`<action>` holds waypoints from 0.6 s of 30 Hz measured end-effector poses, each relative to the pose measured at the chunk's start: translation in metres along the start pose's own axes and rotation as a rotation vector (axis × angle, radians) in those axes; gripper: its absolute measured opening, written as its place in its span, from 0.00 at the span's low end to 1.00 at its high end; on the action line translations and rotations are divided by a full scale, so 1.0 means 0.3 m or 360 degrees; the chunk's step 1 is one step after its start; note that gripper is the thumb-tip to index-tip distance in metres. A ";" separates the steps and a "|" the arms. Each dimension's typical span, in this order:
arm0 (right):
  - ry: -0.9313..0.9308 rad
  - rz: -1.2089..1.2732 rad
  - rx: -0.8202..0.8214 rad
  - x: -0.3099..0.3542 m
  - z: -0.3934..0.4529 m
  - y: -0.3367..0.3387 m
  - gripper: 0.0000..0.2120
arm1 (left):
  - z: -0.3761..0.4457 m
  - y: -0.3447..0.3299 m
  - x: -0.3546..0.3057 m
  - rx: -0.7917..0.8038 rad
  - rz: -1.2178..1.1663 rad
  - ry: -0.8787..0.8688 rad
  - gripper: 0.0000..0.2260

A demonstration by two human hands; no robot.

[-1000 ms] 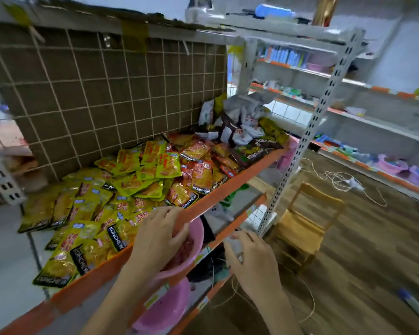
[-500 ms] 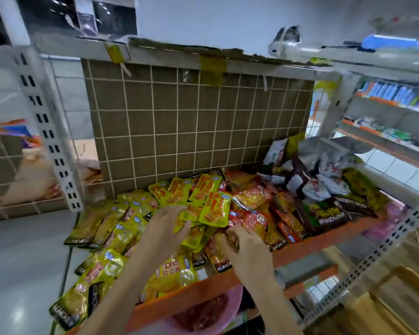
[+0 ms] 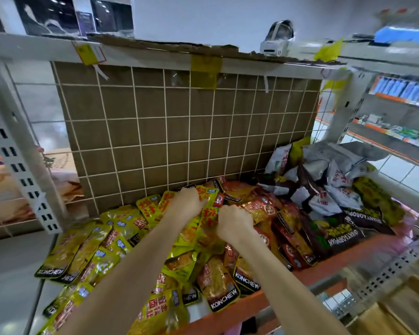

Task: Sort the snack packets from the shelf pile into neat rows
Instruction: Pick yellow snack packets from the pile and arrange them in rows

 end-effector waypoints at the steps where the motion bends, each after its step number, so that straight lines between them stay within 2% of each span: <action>1: -0.0014 0.0006 -0.0009 -0.004 0.010 0.003 0.11 | 0.014 -0.010 -0.002 0.0061 0.0059 0.0024 0.19; 4: -0.0086 0.0187 -0.0011 -0.055 0.046 0.000 0.14 | 0.049 -0.022 -0.005 0.0159 0.0117 0.0152 0.23; 9: -0.0180 0.0718 -0.0019 -0.134 0.081 -0.033 0.23 | 0.068 -0.045 0.008 0.0211 -0.0008 0.0314 0.25; 14: -0.0114 0.1071 -0.0128 -0.184 0.112 -0.062 0.24 | 0.060 -0.036 0.017 0.0067 -0.0347 0.0450 0.30; 18: -0.0128 0.1468 -0.0188 -0.219 0.125 -0.060 0.25 | 0.057 -0.038 0.018 -0.0074 -0.0687 0.0391 0.24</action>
Point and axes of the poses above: each hand's wrist, its own z-axis towards the middle knuckle, its own y-axis out of the back of the hand, x = y × z, the point moved 4 cm from there along z, towards the middle knuckle
